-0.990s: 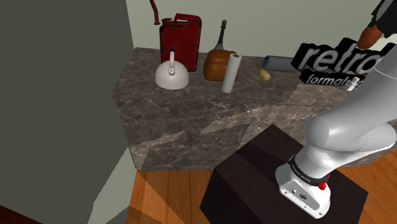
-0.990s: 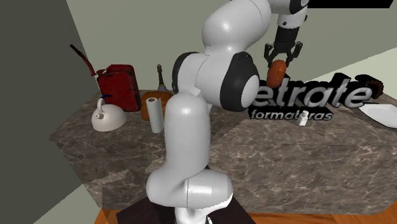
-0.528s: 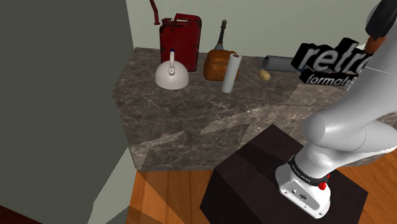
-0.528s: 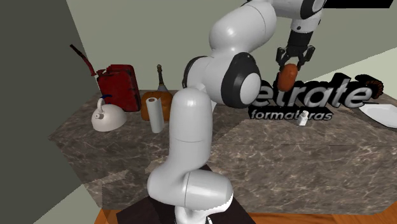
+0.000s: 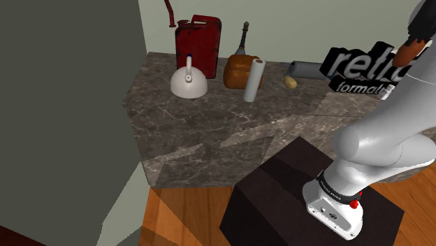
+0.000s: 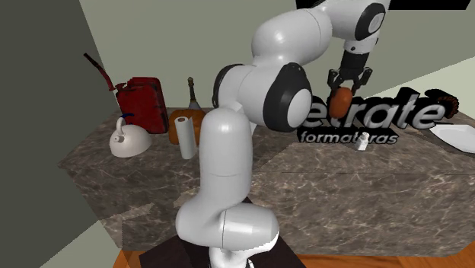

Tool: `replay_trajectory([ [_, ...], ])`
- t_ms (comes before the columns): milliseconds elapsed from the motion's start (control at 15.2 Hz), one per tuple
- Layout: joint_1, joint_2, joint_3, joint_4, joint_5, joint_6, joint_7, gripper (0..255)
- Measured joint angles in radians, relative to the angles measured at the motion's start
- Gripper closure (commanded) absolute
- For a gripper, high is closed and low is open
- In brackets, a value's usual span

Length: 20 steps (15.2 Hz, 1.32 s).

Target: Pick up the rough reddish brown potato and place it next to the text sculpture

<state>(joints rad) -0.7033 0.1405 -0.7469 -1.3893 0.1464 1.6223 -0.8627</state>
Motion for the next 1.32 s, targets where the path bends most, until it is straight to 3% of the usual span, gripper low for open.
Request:
replay_trajectory([
  [1320, 0.037, -0.065, 0.013, -0.336, -0.045, 0.289, 0.014, 255],
])
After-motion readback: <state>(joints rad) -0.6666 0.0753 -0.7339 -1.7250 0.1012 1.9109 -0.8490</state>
